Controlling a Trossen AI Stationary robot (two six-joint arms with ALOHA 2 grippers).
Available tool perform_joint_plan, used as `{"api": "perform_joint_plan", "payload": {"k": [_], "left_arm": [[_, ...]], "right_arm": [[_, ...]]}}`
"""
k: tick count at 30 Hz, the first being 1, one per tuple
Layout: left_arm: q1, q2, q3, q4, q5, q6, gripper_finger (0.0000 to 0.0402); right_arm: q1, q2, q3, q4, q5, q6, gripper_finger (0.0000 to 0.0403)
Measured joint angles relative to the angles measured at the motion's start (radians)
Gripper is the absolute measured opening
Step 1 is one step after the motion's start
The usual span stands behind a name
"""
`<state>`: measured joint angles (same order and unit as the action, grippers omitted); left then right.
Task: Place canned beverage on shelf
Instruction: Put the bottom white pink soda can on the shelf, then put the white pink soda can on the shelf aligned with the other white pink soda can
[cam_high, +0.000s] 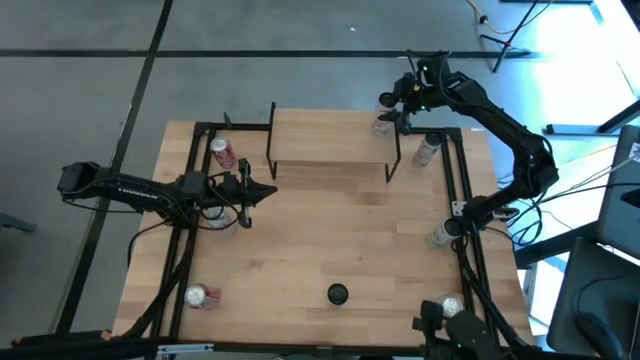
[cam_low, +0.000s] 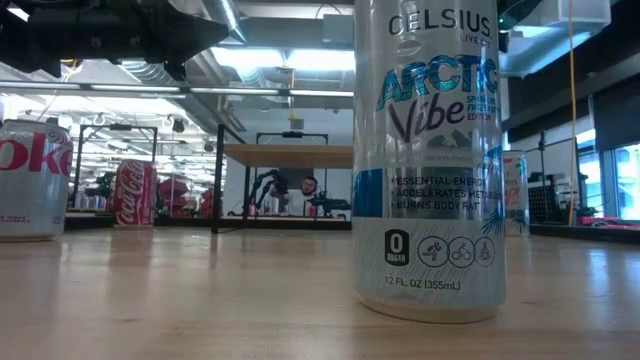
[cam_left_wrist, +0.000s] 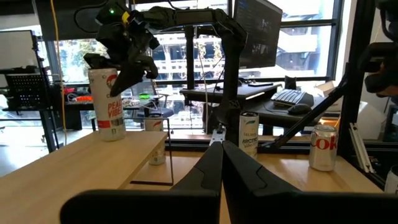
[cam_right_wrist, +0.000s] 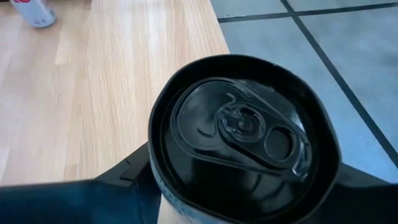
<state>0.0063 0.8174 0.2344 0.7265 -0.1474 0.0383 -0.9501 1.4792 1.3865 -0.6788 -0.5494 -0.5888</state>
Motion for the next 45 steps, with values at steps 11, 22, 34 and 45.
{"api": "perform_joint_plan", "payload": {"k": [11, 22, 34, 45], "left_arm": [[0.0, 0.0, 0.0, 0.0, 0.0, 0.0, 0.0], [0.0, 0.0, 0.0, 0.001, 0.0, 0.0, 0.0], [0.0, 0.0, 0.0, 0.002, 0.0, 0.0, 0.0], [0.0, 0.0, 0.0, 0.016, 0.0, 0.0, 0.0]], "right_arm": [[0.002, -0.029, 0.106, -0.122, 0.087, 0.054, 0.0366], [0.002, -0.108, 0.208, -0.463, 0.229, 0.201, 0.0382], [0.0, -0.129, 0.009, -0.534, 0.551, 0.315, 0.0383], [0.0, -0.124, -0.081, -0.512, 0.705, 0.375, 0.0383]]}}
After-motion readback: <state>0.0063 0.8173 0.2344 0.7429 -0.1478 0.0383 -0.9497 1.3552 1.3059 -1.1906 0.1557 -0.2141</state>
